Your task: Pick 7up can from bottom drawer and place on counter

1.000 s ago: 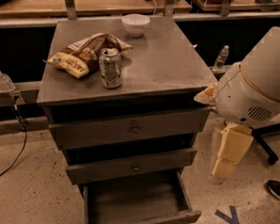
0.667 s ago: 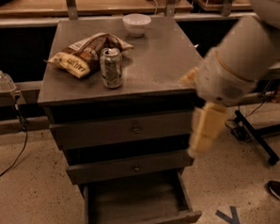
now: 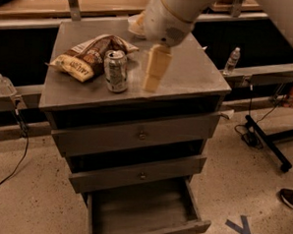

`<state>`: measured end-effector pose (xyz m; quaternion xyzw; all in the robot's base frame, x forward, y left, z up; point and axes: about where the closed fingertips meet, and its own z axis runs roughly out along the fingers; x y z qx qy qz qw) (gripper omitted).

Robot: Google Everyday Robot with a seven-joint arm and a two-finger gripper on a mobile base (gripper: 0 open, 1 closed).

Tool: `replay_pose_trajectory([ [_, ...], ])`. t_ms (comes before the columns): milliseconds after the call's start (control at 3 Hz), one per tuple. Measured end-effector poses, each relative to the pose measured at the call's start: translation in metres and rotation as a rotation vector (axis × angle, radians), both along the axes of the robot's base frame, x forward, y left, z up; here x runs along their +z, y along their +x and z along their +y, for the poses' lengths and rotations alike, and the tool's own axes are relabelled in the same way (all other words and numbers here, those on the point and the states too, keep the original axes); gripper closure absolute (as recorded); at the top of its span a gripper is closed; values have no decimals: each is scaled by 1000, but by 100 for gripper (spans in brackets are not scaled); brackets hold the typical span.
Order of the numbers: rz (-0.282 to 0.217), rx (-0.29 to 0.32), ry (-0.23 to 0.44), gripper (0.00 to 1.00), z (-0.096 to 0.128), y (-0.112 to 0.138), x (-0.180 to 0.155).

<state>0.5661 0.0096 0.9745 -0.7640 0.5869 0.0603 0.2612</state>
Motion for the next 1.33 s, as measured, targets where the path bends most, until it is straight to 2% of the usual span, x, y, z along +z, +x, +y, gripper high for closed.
replay_pose_trajectory([
  [333,-25,-37,129,0,32,35,8],
  [667,36,-138,304,0,37,56,-23],
  [1000,70,-221,495,0,45,75,-42],
  [1333,41,-283,643,0,54,105,-39],
])
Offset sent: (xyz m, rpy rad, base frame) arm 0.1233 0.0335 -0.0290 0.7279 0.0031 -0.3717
